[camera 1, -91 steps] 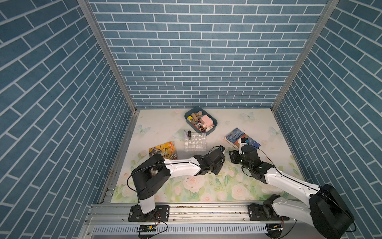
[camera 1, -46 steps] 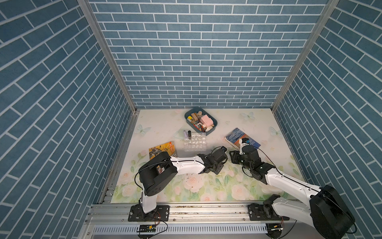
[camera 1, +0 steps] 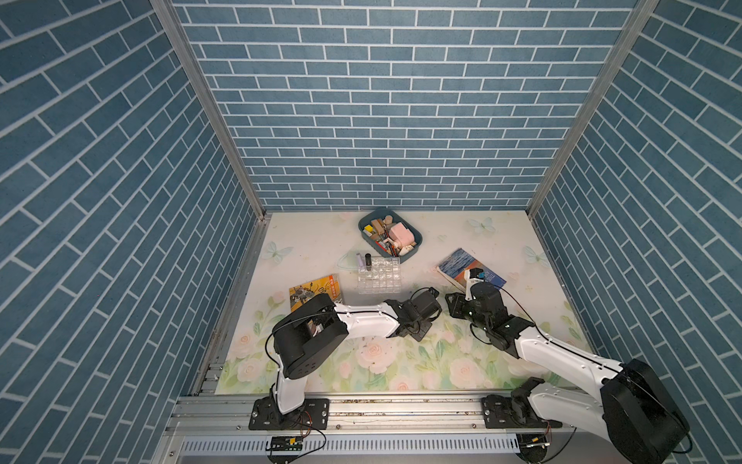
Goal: Arrange the lipsticks in the organizer
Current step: Pick up the lipstick at the center of the board.
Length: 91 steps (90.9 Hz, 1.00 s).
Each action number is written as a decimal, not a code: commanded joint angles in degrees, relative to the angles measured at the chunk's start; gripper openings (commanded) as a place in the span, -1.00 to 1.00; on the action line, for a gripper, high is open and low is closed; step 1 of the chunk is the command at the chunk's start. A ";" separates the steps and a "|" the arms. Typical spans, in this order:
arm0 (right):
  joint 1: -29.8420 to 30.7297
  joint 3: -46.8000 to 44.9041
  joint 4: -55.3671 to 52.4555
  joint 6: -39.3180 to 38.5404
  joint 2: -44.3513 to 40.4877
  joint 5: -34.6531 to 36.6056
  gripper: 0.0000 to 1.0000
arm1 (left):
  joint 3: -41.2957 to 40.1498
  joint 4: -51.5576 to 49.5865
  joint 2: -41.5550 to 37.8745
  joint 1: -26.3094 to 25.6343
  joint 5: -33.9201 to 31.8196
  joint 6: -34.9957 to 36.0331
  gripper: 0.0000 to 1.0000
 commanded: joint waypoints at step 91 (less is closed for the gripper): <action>3.77 16.75 -6.25 7.11 2.46 -26.60 -0.02 | -24.60 40.63 -27.70 18.61 44.91 -4.52 -0.88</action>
